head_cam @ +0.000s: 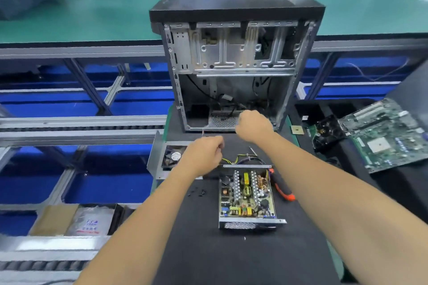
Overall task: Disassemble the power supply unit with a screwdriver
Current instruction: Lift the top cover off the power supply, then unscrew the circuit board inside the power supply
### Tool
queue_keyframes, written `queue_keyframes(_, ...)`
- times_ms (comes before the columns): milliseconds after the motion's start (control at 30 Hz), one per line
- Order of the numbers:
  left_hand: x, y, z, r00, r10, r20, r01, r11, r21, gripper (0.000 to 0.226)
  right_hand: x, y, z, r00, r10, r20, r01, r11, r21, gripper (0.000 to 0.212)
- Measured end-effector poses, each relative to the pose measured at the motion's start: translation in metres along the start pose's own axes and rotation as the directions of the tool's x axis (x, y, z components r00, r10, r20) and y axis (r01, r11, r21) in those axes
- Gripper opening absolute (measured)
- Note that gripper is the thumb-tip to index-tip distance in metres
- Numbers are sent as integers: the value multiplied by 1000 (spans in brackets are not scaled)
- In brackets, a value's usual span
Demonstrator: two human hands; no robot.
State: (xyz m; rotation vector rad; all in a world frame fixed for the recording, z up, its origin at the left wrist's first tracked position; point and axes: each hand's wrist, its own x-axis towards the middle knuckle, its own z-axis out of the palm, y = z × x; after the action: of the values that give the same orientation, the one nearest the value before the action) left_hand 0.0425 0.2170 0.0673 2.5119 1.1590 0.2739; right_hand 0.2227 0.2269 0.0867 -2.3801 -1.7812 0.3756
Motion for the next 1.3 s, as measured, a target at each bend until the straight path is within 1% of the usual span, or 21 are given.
queue_keyframes(67, -1, 18, 14, 998, 27, 55, -26, 999, -24, 12, -10, 31, 1, 980, 110, 163, -102, 993, -62, 9)
queue_keyframes(133, -6, 31, 28, 999, 19, 28, -17, 997, -75, 10, -19, 55, 8, 925, 170, 340, -138, 983, -119, 21)
queue_keyframes(200, -12, 36, 40, 1000, 0, -27, -2, 996, -85, 8, -29, 73, 19, 857, 215, 469, -173, 976, -132, 31)
queue_keyframes(233, -16, 37, 44, 999, -6, -44, 3, 997, -71, 7, -32, 80, 26, 833, 222, 507, -203, 975, -92, 32)
queue_keyframes(300, -25, 36, 49, 998, -15, -68, 11, 998, -58, 5, -38, 88, 30, 790, 236, 565, -265, 964, -32, 27)
queue_keyframes(400, -36, 34, 51, 995, -48, -83, 40, 995, -95, 5, -33, 91, 27, 742, 258, 619, -276, 959, -69, 32)
queue_keyframes(533, -42, 38, 48, 999, -22, 40, 26, 995, -100, 7, -28, 96, 32, 615, 322, 720, -328, 935, -137, 43)
queue_keyframes(567, -41, 40, 46, 998, -21, 61, 27, 994, -108, 9, -27, 96, 34, 621, 320, 715, -331, 935, -131, 42)
queue_keyframes(633, -39, 41, 43, 995, -24, 98, 36, 992, -124, 13, -25, 96, 35, 668, 281, 689, -314, 946, -81, 35)
queue_keyframes(700, -38, 40, 42, 992, -29, 125, 44, 992, -114, 14, -26, 93, 31, 661, 249, 708, -263, 960, -92, 26)
queue_keyframes(733, -37, 39, 42, 992, -52, 112, 65, 991, -120, 14, -27, 92, 29, 662, 245, 709, -264, 961, -85, 20)
queue_keyframes(767, -37, 37, 43, 993, -90, 78, 101, 986, -136, 13, -28, 90, 25, 681, 235, 693, -271, 961, -60, 18)
queue_keyframes(833, -36, 33, 44, 984, -179, 17, 180, 972, -149, 10, -27, 89, 18, 748, 204, 632, -257, 966, -8, 22)
queue_keyframes(900, -33, 32, 45, 967, -254, 7, 253, 959, -127, 7, -24, 85, 4, 826, 153, 542, -220, 974, 60, 15)
queue_keyframes(967, -28, 34, 45, 934, -357, 2, 354, 924, -147, 8, -20, 79, -14, 883, 108, 456, -213, 959, 185, 7)
queue_keyframes(1000, -25, 35, 45, 910, -415, -6, 406, 894, -191, 10, -17, 75, -23, 902, 79, 425, -187, 958, 219, 9)
queue_keyframes(1033, -24, 36, 45, 884, -468, -11, 451, 858, -243, 11, -14, 70, -33, 906, 40, 422, -152, 960, 235, 14)
queue_keyframes(1067, -23, 37, 45, 860, -510, -7, 487, 825, -286, 11, -12, 63, -43, 889, -3, 457, -123, 961, 247, 19)
queue_keyframes(1133, -23, 37, 45, 820, -571, 37, 550, 768, -327, 15, -12, 46, -63, 821, -61, 568, -79, 972, 219, 26)
queue_keyframes(1233, -27, 29, 52, 765, -630, 134, 636, 708, -306, 20, -15, 17, -86, 760, -142, 635, 67, 988, 142, 23)
queue_keyframes(1300, -30, 22, 60, 746, -640, 185, 664, 694, -278, 18, -20, -2, -93, 720, -185, 669, 216, 976, 37, 21)
